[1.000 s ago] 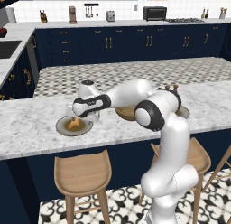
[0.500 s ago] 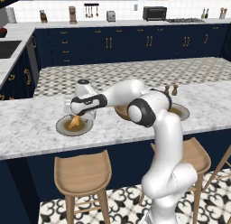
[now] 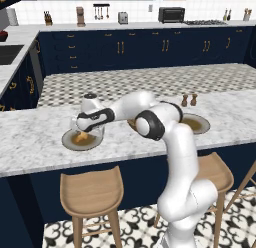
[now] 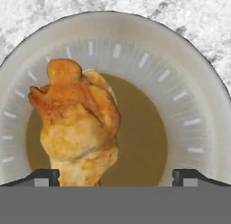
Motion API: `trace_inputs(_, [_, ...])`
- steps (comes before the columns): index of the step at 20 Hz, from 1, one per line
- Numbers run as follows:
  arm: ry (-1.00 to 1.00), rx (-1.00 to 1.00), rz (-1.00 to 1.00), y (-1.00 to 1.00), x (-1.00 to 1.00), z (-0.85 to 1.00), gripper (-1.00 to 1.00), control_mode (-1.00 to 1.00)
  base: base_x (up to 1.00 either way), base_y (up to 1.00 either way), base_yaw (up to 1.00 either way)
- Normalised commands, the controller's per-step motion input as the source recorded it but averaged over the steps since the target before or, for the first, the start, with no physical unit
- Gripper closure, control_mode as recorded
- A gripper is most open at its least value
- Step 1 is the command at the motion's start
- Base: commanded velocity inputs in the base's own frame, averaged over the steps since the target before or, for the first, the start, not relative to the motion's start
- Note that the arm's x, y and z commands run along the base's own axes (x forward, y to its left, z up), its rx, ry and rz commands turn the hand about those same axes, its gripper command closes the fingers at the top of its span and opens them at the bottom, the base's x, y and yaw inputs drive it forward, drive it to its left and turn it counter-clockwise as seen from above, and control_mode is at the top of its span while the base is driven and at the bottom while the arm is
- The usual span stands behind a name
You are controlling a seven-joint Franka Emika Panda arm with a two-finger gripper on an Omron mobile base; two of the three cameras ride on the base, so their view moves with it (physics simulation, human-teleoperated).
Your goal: Pick the chicken drumstick and garlic from their plates and place them in the bowl. Then put the bowl in the fridge.
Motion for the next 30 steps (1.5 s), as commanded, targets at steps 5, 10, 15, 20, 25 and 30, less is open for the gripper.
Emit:
trace_inputs(5, [0.00,0.00,0.00,0.26,0.27,-0.18,-1.00,-1.00,0.00,0.00,0.00])
trace_inputs(10, [0.00,0.00,0.00,0.17,0.16,-0.28,-1.00,-1.00,0.00,0.00,0.00])
trace_inputs(15, [0.00,0.00,0.00,0.06,0.12,-0.39,-1.00,-1.00,0.00,0.00,0.00])
trace_inputs(20, [0.02,0.00,0.00,-0.05,-0.20,-0.17,1.00,-1.00,0.00,0.00,0.00])
trace_inputs(25, [0.00,0.00,0.00,-0.54,-0.72,0.14,1.00,-1.00,0.00,0.00,0.00])
trace_inputs(30, [-0.05,0.00,0.01,-0.98,-0.60,0.62,1.00,-1.00,0.00,0.00,0.00])
